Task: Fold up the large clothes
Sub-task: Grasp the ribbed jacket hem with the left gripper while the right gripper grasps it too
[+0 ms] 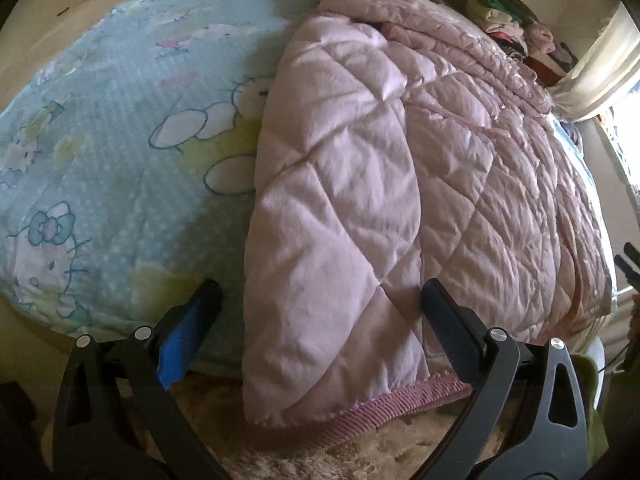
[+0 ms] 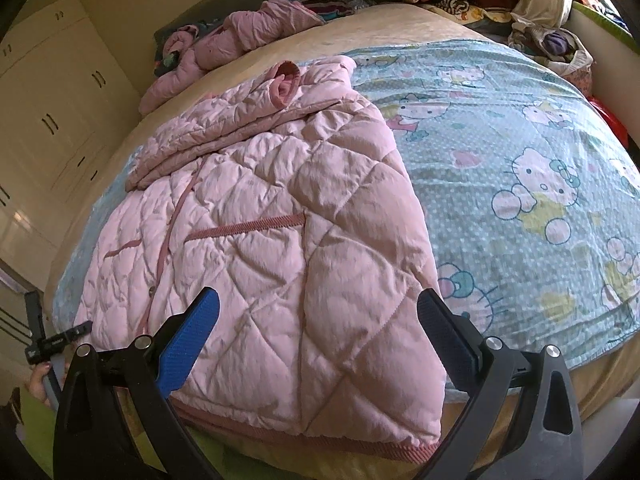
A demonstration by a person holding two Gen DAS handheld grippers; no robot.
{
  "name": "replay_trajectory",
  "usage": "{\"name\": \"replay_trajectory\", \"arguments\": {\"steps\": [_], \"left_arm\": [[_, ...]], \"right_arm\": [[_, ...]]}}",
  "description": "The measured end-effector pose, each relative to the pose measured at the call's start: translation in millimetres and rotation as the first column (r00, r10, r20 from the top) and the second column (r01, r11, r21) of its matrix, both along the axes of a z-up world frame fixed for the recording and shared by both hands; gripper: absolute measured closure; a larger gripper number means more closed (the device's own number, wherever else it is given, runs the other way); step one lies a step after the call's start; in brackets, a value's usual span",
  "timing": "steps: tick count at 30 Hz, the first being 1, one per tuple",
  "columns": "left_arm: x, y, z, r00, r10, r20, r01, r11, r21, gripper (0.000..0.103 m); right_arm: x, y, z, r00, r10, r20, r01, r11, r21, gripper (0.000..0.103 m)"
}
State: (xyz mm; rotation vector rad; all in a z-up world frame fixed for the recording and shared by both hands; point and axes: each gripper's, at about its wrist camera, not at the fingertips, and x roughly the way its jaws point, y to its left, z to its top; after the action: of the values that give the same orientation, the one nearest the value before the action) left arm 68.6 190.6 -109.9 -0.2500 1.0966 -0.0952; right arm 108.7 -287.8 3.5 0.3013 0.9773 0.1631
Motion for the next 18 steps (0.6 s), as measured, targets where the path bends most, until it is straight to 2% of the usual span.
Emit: {"name": "replay_trajectory", "arguments": {"steps": [2, 4, 5, 7, 10, 13, 18], "left_arm": [[-0.8, -1.4, -0.2, 1.0, -0.008, 0.002, 0.008, 1.0, -0.018, 0.021], [-1.1, -6.4, -0.5, 1.0, -0.023, 0.003, 0.023, 0.999, -0.034, 0.039], [-1.4, -10.0, -0.2, 1.0, -0.025, 0.004, 0.026, 0.999, -0.021, 0.041], [-2.4, -16.6, 2.6, 0.999, -0.035, 0.015, 0.035, 0.999, -0.008, 0.057], [-2.0, -22.5, 10.4, 0.998, -0.035, 0.046, 0.035, 0.999, 0.006, 0.075], [-3.9, -28.7, 23.7, 0.995, -0.039, 0.092, 0.036, 0.999, 0.03, 0.085], [-3.8, -27.3, 47.7, 0.987, -0.029, 0.161, 0.028, 1.0, 0.009, 0.089]], "right_arm": [[-2.4, -2.6, -2.0, 1.0, 0.0, -0.008, 0.0, 1.0, 0.0, 0.004], [-4.9, -4.7, -3.9, 1.0, 0.0, -0.014, 0.0, 1.0, -0.005, 0.004], [-6.2, -6.4, -5.1, 1.0, -0.001, -0.017, 0.001, 1.0, -0.007, 0.004], [-8.2, -9.4, -7.9, 1.0, -0.001, -0.026, 0.001, 1.0, -0.004, 0.004], [-12.5, -13.3, -12.6, 0.999, 0.005, -0.039, -0.005, 1.0, 0.005, 0.004], [-16.1, -15.4, -20.7, 0.997, 0.019, -0.069, -0.018, 1.0, 0.006, 0.004], [-23.4, -15.4, -34.5, 0.993, 0.041, -0.114, -0.041, 0.999, 0.002, 0.004]]}}
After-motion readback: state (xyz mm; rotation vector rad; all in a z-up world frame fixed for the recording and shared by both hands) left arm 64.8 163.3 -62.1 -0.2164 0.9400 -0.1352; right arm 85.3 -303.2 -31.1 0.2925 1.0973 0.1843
